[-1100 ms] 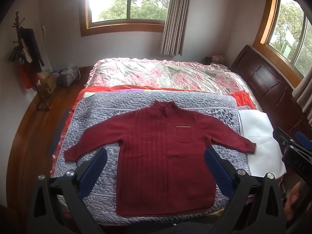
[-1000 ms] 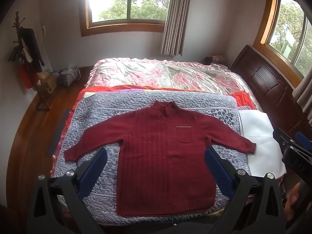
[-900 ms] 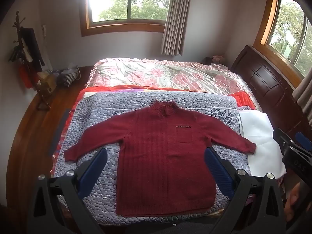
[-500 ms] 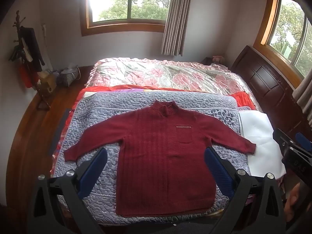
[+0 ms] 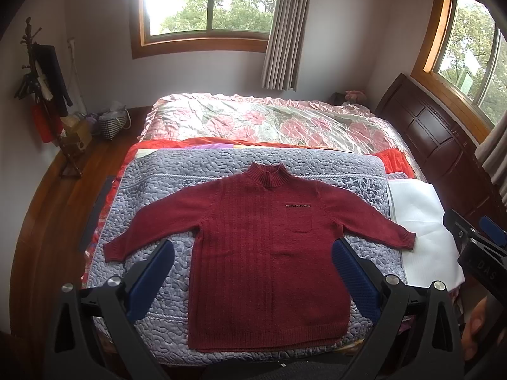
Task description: Fold small clothes
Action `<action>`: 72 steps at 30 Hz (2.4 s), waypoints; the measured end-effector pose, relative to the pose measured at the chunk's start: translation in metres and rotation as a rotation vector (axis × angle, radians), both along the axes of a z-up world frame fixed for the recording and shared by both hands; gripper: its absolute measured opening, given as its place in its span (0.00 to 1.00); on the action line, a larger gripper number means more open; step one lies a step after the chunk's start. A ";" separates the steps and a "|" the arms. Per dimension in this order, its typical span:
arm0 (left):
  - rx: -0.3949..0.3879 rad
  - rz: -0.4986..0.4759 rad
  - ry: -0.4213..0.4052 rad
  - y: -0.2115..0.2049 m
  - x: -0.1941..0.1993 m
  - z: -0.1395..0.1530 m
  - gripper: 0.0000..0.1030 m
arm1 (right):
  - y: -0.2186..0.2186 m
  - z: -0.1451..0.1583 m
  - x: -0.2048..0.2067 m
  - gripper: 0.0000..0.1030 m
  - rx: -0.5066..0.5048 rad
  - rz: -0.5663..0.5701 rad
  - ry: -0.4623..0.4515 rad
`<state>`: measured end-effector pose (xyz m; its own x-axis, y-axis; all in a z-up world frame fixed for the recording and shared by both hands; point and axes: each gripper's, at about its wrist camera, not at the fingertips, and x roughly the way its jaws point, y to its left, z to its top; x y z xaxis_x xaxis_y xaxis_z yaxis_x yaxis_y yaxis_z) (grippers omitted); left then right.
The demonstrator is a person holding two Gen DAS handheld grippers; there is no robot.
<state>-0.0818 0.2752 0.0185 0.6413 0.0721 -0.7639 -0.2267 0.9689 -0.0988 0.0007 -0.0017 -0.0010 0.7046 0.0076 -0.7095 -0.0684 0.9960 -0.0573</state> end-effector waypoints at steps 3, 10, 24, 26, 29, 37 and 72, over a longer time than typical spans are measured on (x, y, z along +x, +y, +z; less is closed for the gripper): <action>0.001 0.002 0.000 0.000 0.001 0.000 0.96 | 0.000 0.001 0.000 0.97 0.000 0.003 -0.003; 0.001 0.005 -0.003 -0.005 0.003 -0.001 0.96 | 0.000 0.002 0.000 0.97 0.000 0.004 -0.008; -0.001 0.006 -0.002 -0.006 0.006 0.000 0.96 | 0.003 0.003 0.000 0.97 -0.004 0.007 -0.011; 0.000 0.006 -0.003 -0.006 0.006 0.000 0.96 | 0.003 0.004 0.000 0.97 -0.004 0.007 -0.010; -0.002 0.006 -0.002 -0.006 0.007 0.001 0.96 | 0.002 0.004 0.000 0.97 -0.004 0.007 -0.011; -0.004 0.005 -0.001 -0.006 0.008 0.001 0.96 | 0.003 0.003 0.000 0.97 -0.004 0.006 -0.011; -0.038 -0.009 -0.006 0.002 0.031 -0.019 0.96 | -0.001 -0.009 0.019 0.97 0.019 -0.005 0.012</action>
<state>-0.0505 0.2771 -0.0003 0.6465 0.0370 -0.7621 -0.2169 0.9665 -0.1372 0.0194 -0.0023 -0.0101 0.6959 0.0171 -0.7179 -0.0636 0.9973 -0.0378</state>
